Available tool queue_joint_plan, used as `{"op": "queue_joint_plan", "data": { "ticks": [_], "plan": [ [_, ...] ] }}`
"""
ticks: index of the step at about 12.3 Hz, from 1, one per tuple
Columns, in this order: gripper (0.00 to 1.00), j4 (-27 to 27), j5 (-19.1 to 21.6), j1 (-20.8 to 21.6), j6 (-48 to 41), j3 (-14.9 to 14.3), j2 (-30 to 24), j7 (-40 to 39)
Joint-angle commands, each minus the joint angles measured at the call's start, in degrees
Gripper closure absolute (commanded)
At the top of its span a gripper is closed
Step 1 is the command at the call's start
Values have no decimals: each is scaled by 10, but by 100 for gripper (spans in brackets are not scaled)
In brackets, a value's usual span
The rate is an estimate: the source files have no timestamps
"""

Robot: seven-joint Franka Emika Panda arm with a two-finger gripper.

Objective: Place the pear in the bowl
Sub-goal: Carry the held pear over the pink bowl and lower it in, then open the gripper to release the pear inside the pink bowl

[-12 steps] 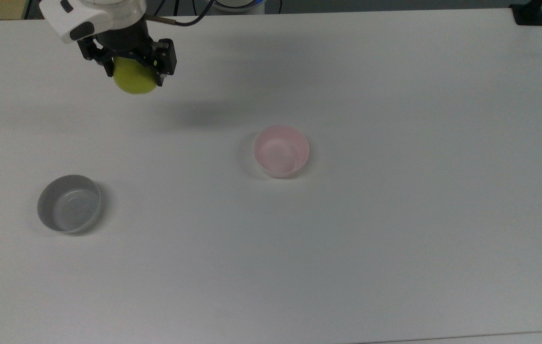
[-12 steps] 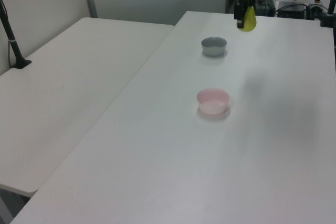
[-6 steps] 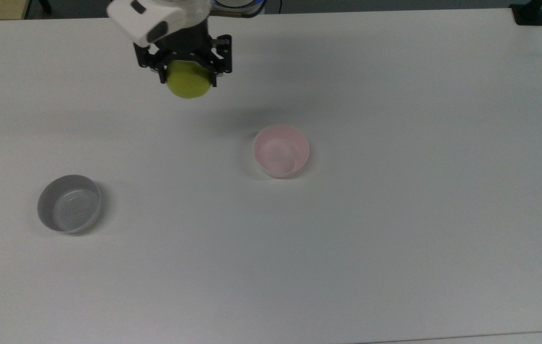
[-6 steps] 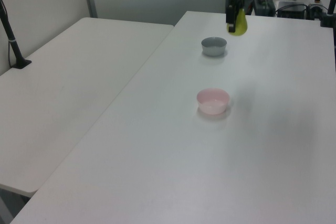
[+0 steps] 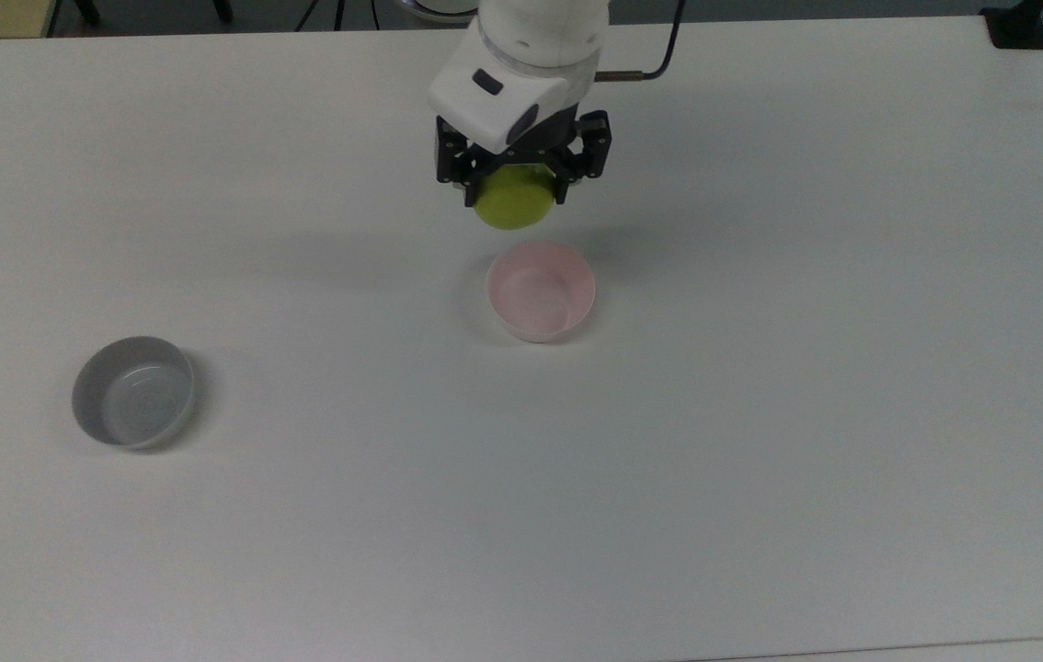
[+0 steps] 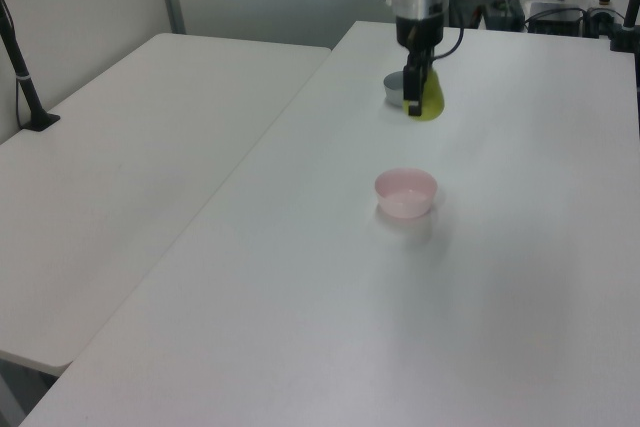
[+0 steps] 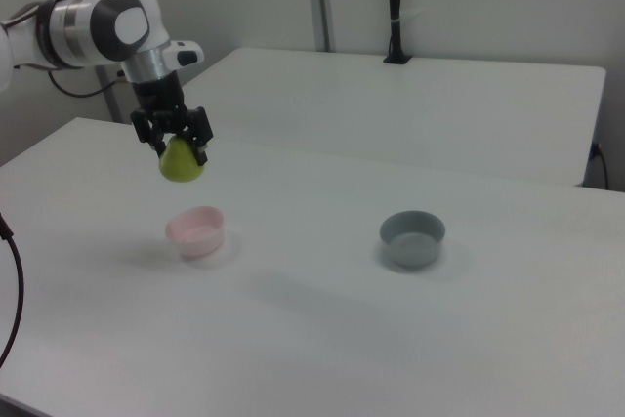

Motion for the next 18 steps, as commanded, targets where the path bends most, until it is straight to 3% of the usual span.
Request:
{"op": "queue_joint_plan", "data": {
  "ticks": [1, 5, 8, 11, 18],
  "plan": [
    [38, -3, 3, 25, 38, -8, 26, 20],
    [38, -9, 0, 30, 68, -8, 70, 22],
    [38, -48, 0, 35, 120, -8, 75, 22],
    [38, -50, -2, 35, 130, -8, 92, 22],
    [29, -51, -5, 32, 139, -8, 106, 26]
  ]
}}
